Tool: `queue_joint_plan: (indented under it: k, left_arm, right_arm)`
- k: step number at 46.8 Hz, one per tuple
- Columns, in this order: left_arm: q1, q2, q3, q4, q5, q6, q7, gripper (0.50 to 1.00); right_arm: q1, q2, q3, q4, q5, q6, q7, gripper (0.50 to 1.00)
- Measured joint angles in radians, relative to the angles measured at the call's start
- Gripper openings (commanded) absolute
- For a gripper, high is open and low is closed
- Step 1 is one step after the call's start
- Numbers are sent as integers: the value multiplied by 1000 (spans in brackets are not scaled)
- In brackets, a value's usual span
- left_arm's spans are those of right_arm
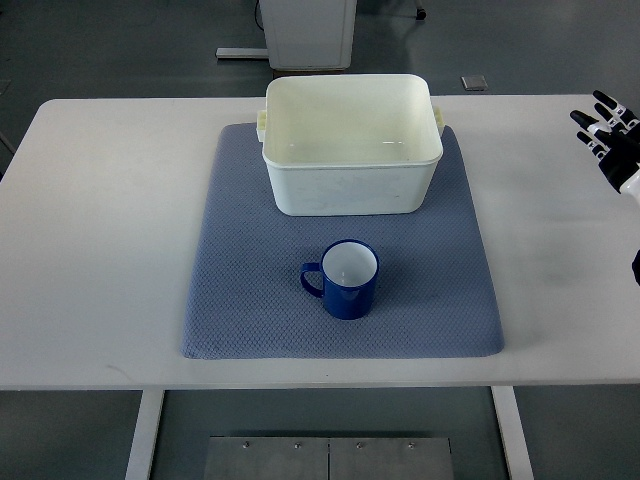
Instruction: Place cup in box with right hand
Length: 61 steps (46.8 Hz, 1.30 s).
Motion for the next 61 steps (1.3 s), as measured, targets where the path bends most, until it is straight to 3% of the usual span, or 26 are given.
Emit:
queue_joint_plan:
  k: [61]
  left_arm:
    - [0,0,1,0,0,0,1,1000]
  right_arm:
    - [5,37,1,0,0,0,-1,1000]
